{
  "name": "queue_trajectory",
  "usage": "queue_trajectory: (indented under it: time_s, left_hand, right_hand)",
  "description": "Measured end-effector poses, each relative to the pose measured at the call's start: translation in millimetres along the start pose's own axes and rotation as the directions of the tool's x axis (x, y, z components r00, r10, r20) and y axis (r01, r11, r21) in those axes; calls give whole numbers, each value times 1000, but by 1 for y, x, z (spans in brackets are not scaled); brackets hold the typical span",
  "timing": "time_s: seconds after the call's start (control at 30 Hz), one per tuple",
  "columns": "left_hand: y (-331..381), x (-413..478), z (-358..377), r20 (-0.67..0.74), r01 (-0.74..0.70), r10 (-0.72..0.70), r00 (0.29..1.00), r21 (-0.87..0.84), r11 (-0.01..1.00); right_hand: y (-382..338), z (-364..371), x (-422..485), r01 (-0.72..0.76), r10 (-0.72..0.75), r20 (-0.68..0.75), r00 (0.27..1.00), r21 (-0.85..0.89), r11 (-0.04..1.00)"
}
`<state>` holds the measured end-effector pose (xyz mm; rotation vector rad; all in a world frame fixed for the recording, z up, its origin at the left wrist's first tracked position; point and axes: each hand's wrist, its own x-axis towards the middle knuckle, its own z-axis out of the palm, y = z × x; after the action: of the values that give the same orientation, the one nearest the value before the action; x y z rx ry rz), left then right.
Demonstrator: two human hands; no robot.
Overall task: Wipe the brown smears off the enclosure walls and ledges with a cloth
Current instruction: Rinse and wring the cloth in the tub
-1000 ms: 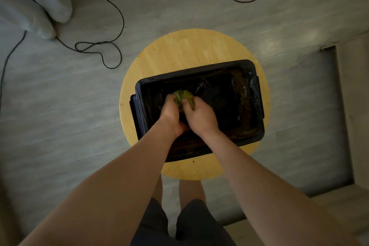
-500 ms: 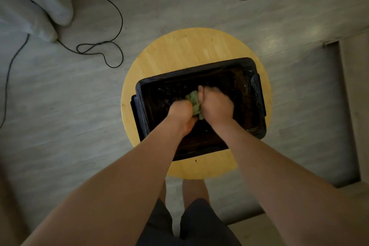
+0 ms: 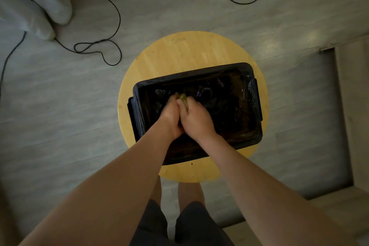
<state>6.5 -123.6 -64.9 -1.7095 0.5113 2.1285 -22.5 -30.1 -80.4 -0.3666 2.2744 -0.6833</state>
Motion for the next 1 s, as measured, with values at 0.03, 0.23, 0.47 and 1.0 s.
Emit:
queue_trajectory:
  time_s: [0.03,0.23,0.47,1.0]
  left_hand:
    - [3,-1,-1,21,16,-15,1000,-12,1000]
    - [9,-1,1,-4,26,-25,1000,234,972]
    - [3,-2,4,-56,-161,175,983,203,966]
    - [12,-11,-8,30,26,-28,999,57,998]
  right_hand:
    - [-5,-3,-8,57,-57,-31,998,1,998]
    - [-15,-12,-28,278,-270,-182,946,20,960]
    - [24,-13,19,105,-191,-170,967,-419,902]
    - [-17,-12,-32,257,-292,-131,947,-232,938]
